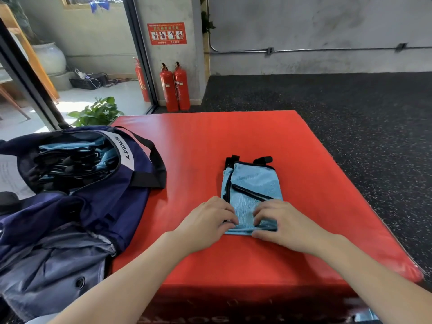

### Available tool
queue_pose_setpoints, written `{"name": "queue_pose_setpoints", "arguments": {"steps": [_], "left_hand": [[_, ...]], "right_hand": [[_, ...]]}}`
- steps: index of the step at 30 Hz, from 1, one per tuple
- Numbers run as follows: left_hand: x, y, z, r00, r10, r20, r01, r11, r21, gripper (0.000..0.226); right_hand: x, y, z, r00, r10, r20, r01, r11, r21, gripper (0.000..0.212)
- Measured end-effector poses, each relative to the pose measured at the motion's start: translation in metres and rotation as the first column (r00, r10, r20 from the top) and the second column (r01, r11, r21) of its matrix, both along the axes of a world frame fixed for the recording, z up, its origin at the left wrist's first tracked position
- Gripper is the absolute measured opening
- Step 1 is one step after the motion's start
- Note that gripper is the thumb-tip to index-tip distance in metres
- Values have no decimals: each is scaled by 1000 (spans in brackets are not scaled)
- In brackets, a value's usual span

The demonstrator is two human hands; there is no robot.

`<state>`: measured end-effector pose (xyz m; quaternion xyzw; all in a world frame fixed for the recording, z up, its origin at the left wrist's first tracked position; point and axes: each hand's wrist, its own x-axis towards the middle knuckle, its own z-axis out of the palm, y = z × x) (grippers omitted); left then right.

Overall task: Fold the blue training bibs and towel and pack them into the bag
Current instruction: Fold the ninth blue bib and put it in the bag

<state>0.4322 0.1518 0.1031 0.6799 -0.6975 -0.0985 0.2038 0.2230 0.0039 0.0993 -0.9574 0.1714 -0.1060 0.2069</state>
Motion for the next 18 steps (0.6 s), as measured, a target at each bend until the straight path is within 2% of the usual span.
{"name": "queue_pose_setpoints", "arguments": {"steps": [5, 10, 14, 16, 18], "left_hand": [[-3, 3, 4, 997, 25, -72, -22, 999, 47, 21], [-6, 2, 8, 998, 60, -23, -58, 995, 77, 40], [-10, 2, 5, 998, 56, 21, -57, 998, 2, 23], [-13, 2, 5, 995, 90, -33, -92, 994, -65, 17], [-15, 2, 5, 990, 116, -85, -124, 987, -97, 14]], "right_hand": [[-1, 4, -9, 998, -11, 57, 8, 999, 48, 28], [5, 6, -11, 995, -44, 93, 33, 992, 121, 10], [2, 8, -4, 984, -155, 82, 134, 966, 222, 12], [-1, 10, 0, 982, -173, 77, 159, 975, 157, 13], [-5, 10, 2, 984, -176, 26, 175, 984, 45, 30]]}}
